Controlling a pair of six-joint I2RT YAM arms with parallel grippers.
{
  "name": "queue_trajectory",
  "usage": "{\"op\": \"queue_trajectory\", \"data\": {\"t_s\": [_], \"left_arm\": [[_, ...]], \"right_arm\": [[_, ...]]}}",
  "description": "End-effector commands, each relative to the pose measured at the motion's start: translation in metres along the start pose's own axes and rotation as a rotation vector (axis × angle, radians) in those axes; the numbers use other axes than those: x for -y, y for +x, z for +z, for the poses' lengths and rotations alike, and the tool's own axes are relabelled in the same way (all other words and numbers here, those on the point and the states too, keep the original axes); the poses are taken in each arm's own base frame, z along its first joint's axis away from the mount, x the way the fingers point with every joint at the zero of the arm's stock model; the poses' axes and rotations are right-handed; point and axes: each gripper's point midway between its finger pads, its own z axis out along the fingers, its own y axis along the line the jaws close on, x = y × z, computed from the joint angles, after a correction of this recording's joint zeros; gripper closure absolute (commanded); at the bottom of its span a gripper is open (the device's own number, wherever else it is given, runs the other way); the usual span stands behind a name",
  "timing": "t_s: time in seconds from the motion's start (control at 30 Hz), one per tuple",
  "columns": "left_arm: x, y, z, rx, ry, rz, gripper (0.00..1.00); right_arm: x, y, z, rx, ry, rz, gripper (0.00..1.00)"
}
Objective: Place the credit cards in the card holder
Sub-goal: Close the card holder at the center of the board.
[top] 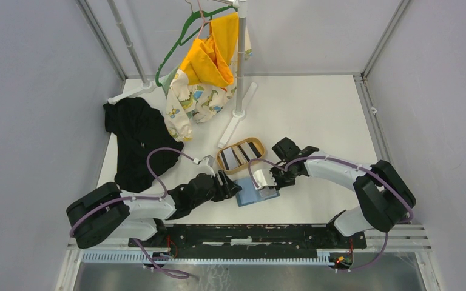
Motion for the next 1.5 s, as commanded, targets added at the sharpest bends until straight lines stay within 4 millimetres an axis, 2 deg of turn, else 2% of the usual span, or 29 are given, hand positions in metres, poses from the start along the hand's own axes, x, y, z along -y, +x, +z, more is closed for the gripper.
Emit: {"op": "queue_trajectory", "data": {"t_s": [0.0,0.2,0.6,0.97,1.2,1.47], "left_arm": [[0.013,-0.016,0.007,0.028,0.047,-0.042,0.34],[0.001,-0.017,0.009,0.029,0.021,-0.037,0.35],[0.015,-0.001,0.017,-0.030,0.134,-0.116,0.39],[0.064,-0.007,0.001,-0.038,0.368,-0.106,0.40],[0.078,-0.007,-0.003,-0.049,0.426,-0.090,0.40],[0.090,-0.003,0.002,-0.071,0.464,-0.086,0.39]], "right_arm": [[0.003,-0.003,0.000,0.010,-0.007,0.015,0.84],[0.001,-0.003,0.002,0.015,-0.022,0.020,0.84],[-0.006,-0.005,0.007,0.033,-0.061,0.023,0.84],[-0.006,-0.006,0.007,0.039,-0.063,0.024,0.84],[-0.005,-0.007,0.007,0.042,-0.062,0.028,0.84],[-0.005,-0.009,0.007,0.048,-0.065,0.036,0.84]]}}
